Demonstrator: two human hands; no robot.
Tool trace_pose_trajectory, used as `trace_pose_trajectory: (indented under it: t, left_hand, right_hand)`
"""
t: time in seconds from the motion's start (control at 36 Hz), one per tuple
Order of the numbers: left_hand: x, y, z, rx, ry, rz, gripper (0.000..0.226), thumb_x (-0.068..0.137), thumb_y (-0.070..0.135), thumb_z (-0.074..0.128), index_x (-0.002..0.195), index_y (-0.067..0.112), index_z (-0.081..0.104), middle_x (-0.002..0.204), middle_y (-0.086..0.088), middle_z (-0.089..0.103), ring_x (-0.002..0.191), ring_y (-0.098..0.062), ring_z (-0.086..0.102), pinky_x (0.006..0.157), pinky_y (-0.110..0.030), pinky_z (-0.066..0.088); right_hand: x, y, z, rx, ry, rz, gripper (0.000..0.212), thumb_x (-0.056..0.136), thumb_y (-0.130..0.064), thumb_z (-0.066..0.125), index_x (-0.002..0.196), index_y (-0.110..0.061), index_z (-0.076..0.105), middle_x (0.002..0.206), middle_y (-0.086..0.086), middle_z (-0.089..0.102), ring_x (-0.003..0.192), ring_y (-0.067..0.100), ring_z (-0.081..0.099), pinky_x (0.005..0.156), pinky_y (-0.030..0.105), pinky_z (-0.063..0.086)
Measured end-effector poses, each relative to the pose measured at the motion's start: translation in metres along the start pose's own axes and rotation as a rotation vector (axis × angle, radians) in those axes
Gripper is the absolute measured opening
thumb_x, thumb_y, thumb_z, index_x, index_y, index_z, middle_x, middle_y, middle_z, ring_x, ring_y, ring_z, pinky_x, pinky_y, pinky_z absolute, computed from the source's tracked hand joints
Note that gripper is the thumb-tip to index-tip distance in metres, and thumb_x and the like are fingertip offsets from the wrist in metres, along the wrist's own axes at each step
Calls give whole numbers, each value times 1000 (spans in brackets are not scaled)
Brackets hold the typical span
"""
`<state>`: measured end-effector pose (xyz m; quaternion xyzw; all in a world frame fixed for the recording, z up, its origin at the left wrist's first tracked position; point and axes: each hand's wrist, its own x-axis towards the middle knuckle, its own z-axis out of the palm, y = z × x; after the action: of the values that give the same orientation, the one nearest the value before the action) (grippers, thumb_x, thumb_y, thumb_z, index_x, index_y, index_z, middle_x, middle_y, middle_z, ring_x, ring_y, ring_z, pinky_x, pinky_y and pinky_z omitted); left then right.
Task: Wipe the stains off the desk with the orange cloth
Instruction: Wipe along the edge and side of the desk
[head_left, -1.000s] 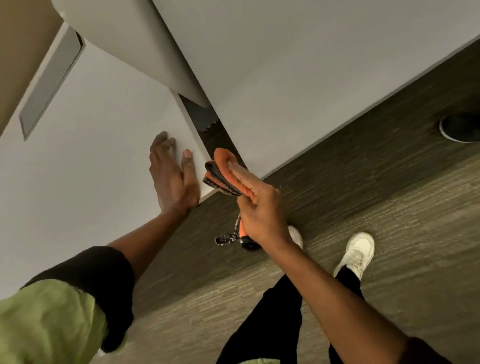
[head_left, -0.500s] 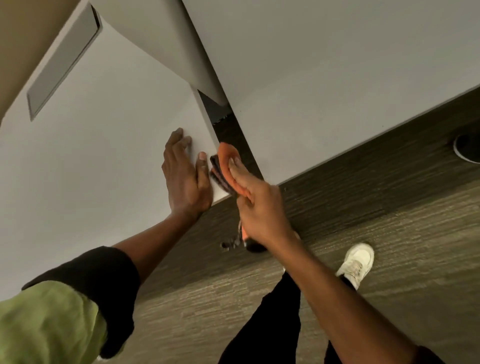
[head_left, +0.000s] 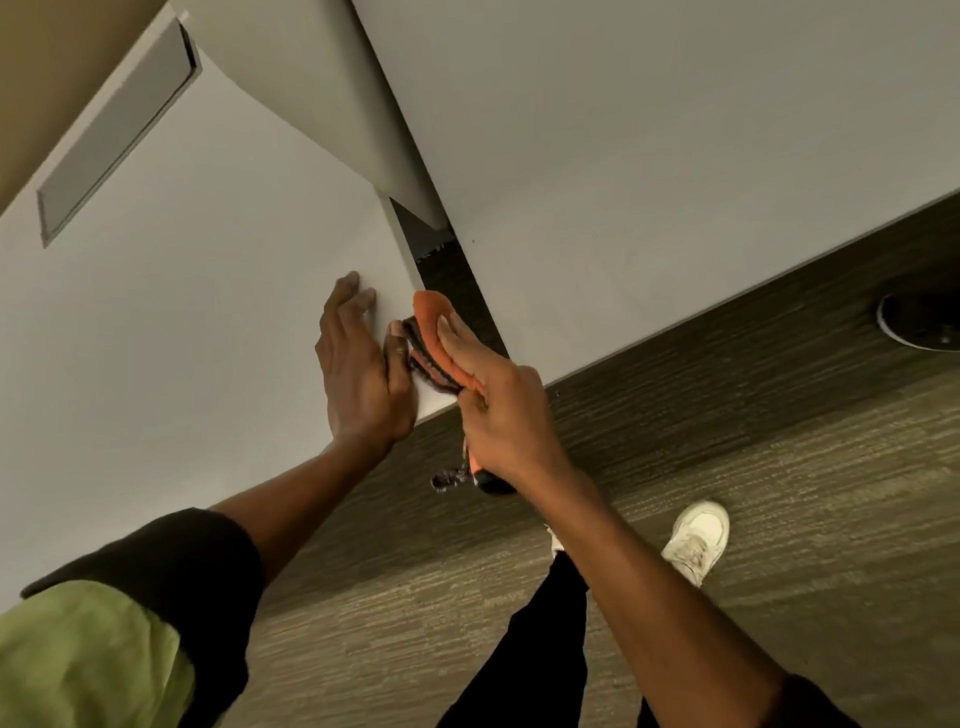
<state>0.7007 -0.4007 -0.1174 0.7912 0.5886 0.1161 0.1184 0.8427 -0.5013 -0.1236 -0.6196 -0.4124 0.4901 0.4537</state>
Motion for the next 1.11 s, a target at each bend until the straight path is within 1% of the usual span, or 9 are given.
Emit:
trace_pose_trajectory:
  t: [0.25, 0.42, 0.56, 0.67, 0.78, 0.89, 0.94, 1.06, 1.11]
  left_hand:
    - [0, -2, 1, -3, 8, 4, 49, 109, 37, 45, 150, 10, 45, 171, -7, 35, 160, -26, 33, 126, -56, 34]
    - [0, -1, 0, -5, 9, -2, 49, 111, 38, 41, 151, 11, 46, 172, -7, 35, 162, -25, 31, 128, -56, 33]
    - [-1, -2, 2, -21, 26, -3, 42, 113, 30, 43, 150, 10, 46, 172, -6, 36, 162, -24, 32, 128, -55, 32]
    - [-2, 0, 1, -22, 34, -4, 42, 112, 29, 44, 149, 10, 47, 172, -6, 36, 162, -24, 32, 129, -53, 32]
    - [-2, 1, 0, -22, 30, -5, 42, 111, 27, 46, 149, 9, 47, 172, -7, 37, 162, -25, 32, 129, -52, 32]
    - [-2, 1, 0, -24, 30, -2, 43, 111, 27, 46, 149, 7, 48, 172, -8, 37, 162, -26, 32, 128, -54, 33]
    - [-2, 2, 0, -19, 24, -3, 44, 111, 27, 45, 150, 7, 47, 172, -9, 37, 162, -27, 32, 127, -55, 33]
    - [-2, 2, 1, -13, 26, -10, 44, 110, 25, 45, 150, 7, 47, 172, -9, 37, 162, -26, 32, 127, -55, 34]
    - [-2, 3, 1, -15, 28, -16, 45, 110, 25, 46, 151, 7, 47, 172, -8, 37, 162, -26, 32, 127, -55, 34]
  right_hand:
    - [-51, 10, -3, 163, 26, 69, 81, 91, 18, 55, 155, -30, 42, 163, -12, 39, 147, 9, 46, 108, 42, 56]
    - [41, -2, -6, 86, -33, 42, 59, 101, -4, 58, 151, -35, 48, 148, -2, 62, 96, 18, 78, 72, 30, 67]
    - [106, -14, -9, 5, -13, -77, 49, 103, -10, 59, 147, -30, 56, 143, -7, 66, 128, 14, 65, 108, 34, 56]
    - [134, -23, -7, -22, -7, -60, 58, 100, 1, 57, 147, -31, 57, 146, -4, 63, 138, 18, 58, 119, 38, 47]
    - [117, -19, -11, -40, -28, -40, 61, 99, 2, 56, 150, -31, 53, 147, -1, 63, 129, 20, 64, 109, 35, 55]
    - [57, 0, -18, 11, -86, -36, 66, 101, 3, 55, 154, -35, 44, 154, -1, 56, 97, 13, 76, 80, 28, 66]
    - [23, 9, -19, 57, -112, -8, 73, 99, 7, 55, 154, -37, 41, 157, -1, 52, 90, 10, 76, 77, 30, 67]
    - [-16, 20, -16, 33, -112, 24, 83, 92, 17, 54, 155, -34, 43, 163, -12, 43, 142, 6, 50, 115, 34, 50]
    - [-13, 21, -15, 34, -92, 21, 82, 91, 18, 55, 154, -33, 44, 163, -13, 42, 147, 4, 40, 120, 34, 44]
